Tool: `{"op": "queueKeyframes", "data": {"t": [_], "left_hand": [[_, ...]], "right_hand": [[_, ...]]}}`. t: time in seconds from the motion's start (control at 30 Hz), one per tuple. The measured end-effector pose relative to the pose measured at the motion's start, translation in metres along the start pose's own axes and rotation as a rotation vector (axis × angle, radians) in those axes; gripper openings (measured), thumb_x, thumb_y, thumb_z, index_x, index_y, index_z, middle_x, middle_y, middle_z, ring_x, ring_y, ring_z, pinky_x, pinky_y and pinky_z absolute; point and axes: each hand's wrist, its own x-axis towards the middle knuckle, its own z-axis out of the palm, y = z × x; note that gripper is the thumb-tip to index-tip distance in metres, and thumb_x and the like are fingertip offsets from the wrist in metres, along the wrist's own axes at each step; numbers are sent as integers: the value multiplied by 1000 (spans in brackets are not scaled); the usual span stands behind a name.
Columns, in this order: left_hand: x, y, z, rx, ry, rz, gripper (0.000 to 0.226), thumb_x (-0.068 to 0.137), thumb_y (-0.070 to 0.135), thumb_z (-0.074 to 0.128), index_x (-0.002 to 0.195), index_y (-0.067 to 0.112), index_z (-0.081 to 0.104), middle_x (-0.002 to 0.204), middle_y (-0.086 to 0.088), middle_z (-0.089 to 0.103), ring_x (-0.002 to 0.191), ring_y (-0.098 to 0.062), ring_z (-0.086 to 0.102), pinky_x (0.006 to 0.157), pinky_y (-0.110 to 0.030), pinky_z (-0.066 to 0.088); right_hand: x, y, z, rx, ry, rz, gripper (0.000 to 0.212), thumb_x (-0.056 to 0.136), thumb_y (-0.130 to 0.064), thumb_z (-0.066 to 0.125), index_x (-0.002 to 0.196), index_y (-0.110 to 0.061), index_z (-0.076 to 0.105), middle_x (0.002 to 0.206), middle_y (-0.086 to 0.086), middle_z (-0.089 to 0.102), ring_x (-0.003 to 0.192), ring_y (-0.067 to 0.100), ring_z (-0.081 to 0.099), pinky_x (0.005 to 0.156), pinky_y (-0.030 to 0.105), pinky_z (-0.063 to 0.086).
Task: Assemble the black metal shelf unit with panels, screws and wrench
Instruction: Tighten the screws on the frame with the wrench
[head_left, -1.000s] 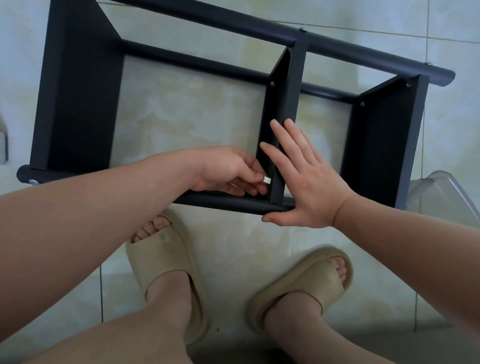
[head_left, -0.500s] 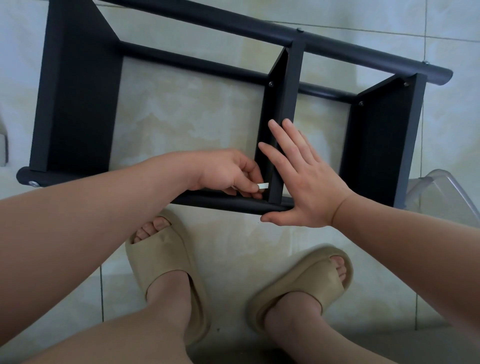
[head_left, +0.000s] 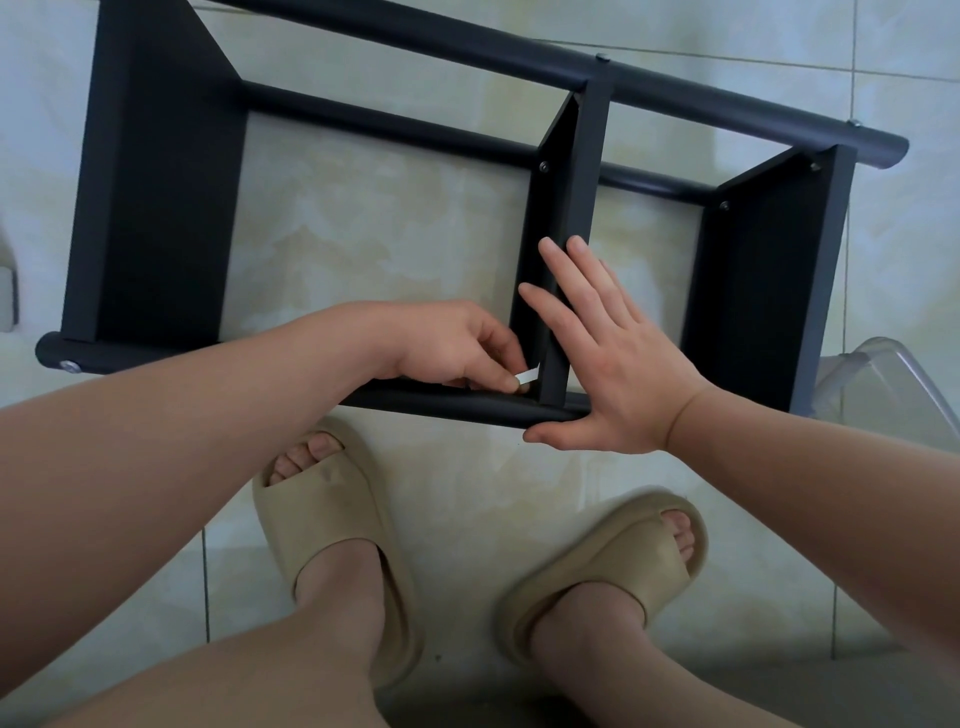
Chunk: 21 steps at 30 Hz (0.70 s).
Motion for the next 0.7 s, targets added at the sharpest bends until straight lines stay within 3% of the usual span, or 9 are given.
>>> {"op": "queueKeyframes", "data": {"t": [0.1, 0.17, 0.27, 0.37, 0.53, 0.7], "left_hand": [[-1, 0, -3, -12, 85, 12, 11, 88, 10, 73, 93, 19, 73, 85, -4, 75, 77, -12, 68, 80, -23, 55], [-2, 1, -6, 80, 153, 8, 16, 84, 13, 77, 96, 22, 71, 81, 2, 75, 75, -7, 69, 75, -17, 53], [0, 2, -7, 213, 218, 20, 11, 83, 19, 78, 87, 27, 71, 76, 11, 71, 72, -5, 65, 75, -22, 49], [3, 1, -4, 193, 238, 32, 10, 85, 21, 74, 80, 29, 70, 70, 16, 66, 67, -1, 60, 72, -23, 46], [1, 6, 3, -187, 132, -18, 10, 93, 10, 64, 88, 17, 68, 80, 7, 70, 83, -10, 65, 85, -31, 53], [1, 12, 6, -420, 78, -101, 9, 96, 11, 59, 90, 14, 64, 86, -2, 77, 86, -16, 72, 77, -28, 52]], "right_hand": [[0, 0, 0, 1, 3, 1, 114, 79, -82, 53, 156, -3, 28, 167, 22, 4, 155, 38, -4, 125, 57, 12], [0, -1, -1, -1, -1, 2, 114, 79, -83, 52, 157, -3, 28, 167, 21, 4, 155, 38, -5, 125, 57, 12], [0, -1, -1, -2, 1, 2, 114, 79, -82, 52, 157, -3, 28, 167, 21, 4, 155, 38, -4, 124, 58, 13], [0, -1, 0, -5, 0, -2, 114, 79, -83, 52, 157, -3, 27, 167, 22, 4, 155, 38, -4, 123, 59, 14], [0, 0, 0, -5, 1, -2, 114, 78, -82, 53, 157, -3, 29, 167, 21, 4, 155, 38, -5, 124, 57, 13], [0, 0, 0, -4, 7, -3, 114, 78, -83, 54, 156, -3, 29, 167, 22, 5, 155, 38, -4, 124, 57, 14]]}}
